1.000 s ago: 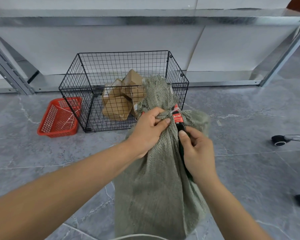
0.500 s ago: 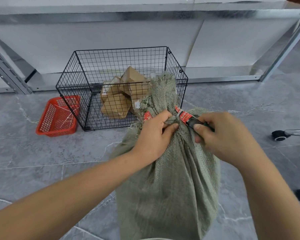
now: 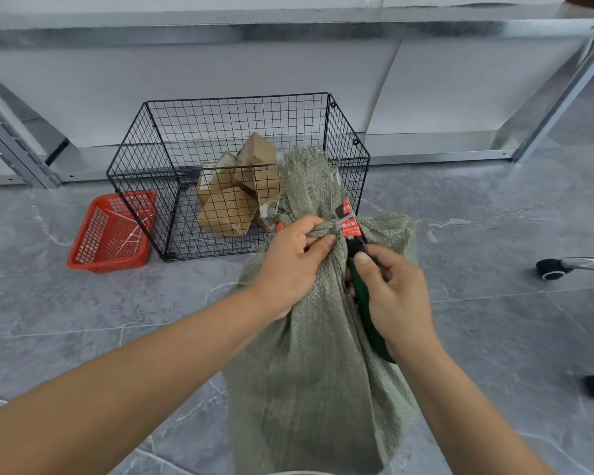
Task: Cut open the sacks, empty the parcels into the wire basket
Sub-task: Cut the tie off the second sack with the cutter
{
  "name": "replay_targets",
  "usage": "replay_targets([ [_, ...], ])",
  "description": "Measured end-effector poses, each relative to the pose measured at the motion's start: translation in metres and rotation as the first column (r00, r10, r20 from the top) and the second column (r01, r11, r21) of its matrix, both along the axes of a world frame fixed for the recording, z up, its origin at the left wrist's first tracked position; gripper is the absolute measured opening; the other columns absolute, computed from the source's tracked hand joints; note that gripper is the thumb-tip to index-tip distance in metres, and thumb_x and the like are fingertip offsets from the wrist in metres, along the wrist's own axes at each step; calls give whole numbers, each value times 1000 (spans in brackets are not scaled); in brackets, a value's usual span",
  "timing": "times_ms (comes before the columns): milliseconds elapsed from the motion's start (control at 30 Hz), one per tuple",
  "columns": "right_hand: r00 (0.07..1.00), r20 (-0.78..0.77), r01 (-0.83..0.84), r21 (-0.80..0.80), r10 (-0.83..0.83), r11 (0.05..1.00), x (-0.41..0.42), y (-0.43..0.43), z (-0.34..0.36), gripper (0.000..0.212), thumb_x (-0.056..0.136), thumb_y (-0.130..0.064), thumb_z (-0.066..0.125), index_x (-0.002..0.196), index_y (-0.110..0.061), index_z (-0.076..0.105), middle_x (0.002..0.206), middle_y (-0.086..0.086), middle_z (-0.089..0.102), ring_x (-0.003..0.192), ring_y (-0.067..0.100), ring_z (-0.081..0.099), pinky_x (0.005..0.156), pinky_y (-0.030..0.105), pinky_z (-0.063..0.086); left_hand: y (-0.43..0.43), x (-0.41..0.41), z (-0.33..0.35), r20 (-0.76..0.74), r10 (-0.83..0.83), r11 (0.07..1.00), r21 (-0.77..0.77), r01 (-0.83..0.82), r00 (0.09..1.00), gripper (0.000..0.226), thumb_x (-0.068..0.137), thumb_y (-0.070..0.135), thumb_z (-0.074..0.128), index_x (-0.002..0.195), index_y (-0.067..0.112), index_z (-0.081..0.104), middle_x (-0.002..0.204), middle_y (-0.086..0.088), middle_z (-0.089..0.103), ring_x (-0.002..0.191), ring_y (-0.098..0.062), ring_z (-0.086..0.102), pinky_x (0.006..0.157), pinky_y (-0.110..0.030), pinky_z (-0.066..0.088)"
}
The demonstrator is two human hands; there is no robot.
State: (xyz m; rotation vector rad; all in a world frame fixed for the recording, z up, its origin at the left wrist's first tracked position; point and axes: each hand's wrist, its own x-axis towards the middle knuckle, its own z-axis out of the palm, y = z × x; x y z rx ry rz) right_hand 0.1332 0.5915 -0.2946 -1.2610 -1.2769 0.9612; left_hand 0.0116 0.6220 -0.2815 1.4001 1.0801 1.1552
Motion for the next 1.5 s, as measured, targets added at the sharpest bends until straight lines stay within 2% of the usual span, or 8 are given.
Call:
replay_targets([
  [367, 997, -41, 68, 18, -68, 998, -9, -2, -8, 27, 91, -13, 53, 70, -26, 62, 55, -10, 58, 53, 7, 47, 51, 21, 36, 3, 0, 2, 64, 24, 996, -88, -18, 998, 23, 91, 0, 47, 85, 18, 59, 64, 7, 67, 60, -3, 62, 63, -17, 51],
  [467, 961, 272, 25, 81, -46, 996, 0, 0, 3, 13, 89, -23, 51, 83, -24, 63, 63, -7, 60, 55, 9, 52, 55, 24, 38, 2, -2, 1, -14, 16, 998, -56, -17, 1000, 20, 92, 3, 48, 85, 18, 59, 64, 6, 68, 60, -4, 63, 62, -19, 51],
  [633, 635, 758, 39, 162, -150, 986, 21, 1, 22, 24, 94, -29, 45, 112, -18, 56, 85, 16, 66, 79, 39, 59, 59, 36, 36, 3, 8, -5, -111, 63, 997, 51, -57, 992, 10, 92, 10, 50, 85, 13, 56, 76, -29, 65, 65, -23, 55, 63, -34, 40],
  [767, 829, 536, 43, 221, -158, 974, 23, 7, 9, 22, 90, -24, 51, 104, -13, 64, 80, 5, 69, 68, 14, 58, 61, 24, 43, 5, 12, -3, 48, 6, 999, -42, -4, 999, 19, 91, 2, 49, 83, 15, 59, 63, 6, 68, 61, -5, 62, 62, -19, 51],
  [900, 958, 261, 70, 181, -117, 981, 9, 7, -9, 20, 83, -25, 47, 92, -17, 64, 73, -18, 60, 64, -5, 53, 58, 6, 37, 7, 7, -3, 141, -13, 995, -101, 27, 990, 21, 90, -1, 48, 84, 14, 61, 63, 7, 69, 61, -3, 64, 63, -16, 53],
  [1267, 986, -120, 125, 61, -117, 990, -9, 5, -18, 13, 85, -23, 53, 78, -30, 62, 70, -10, 65, 64, 0, 56, 63, 21, 45, 7, 11, -4, 106, 61, 996, -64, -55, 992, 17, 90, -1, 49, 89, 10, 62, 81, -10, 66, 77, -19, 61, 77, -30, 51],
  [1400, 995, -99, -32, 6, 32, 999, 10, 10, -6, 26, 91, -6, 53, 80, -27, 64, 65, -15, 68, 63, -3, 59, 64, 14, 46, 13, 2, -1, 89, -33, 995, -92, 42, 995, 20, 90, 0, 48, 85, 13, 63, 70, 4, 70, 67, -7, 65, 71, -20, 54],
  [1500, 957, 252, -155, 21, 145, 988, 32, 12, 9, 26, 90, -12, 54, 77, -33, 59, 55, -20, 62, 48, 0, 53, 53, 17, 43, 15, -5, 0, 10, -44, 996, -77, 45, 999, 21, 89, 0, 50, 85, 15, 63, 68, 9, 70, 66, -3, 64, 73, -19, 53],
])
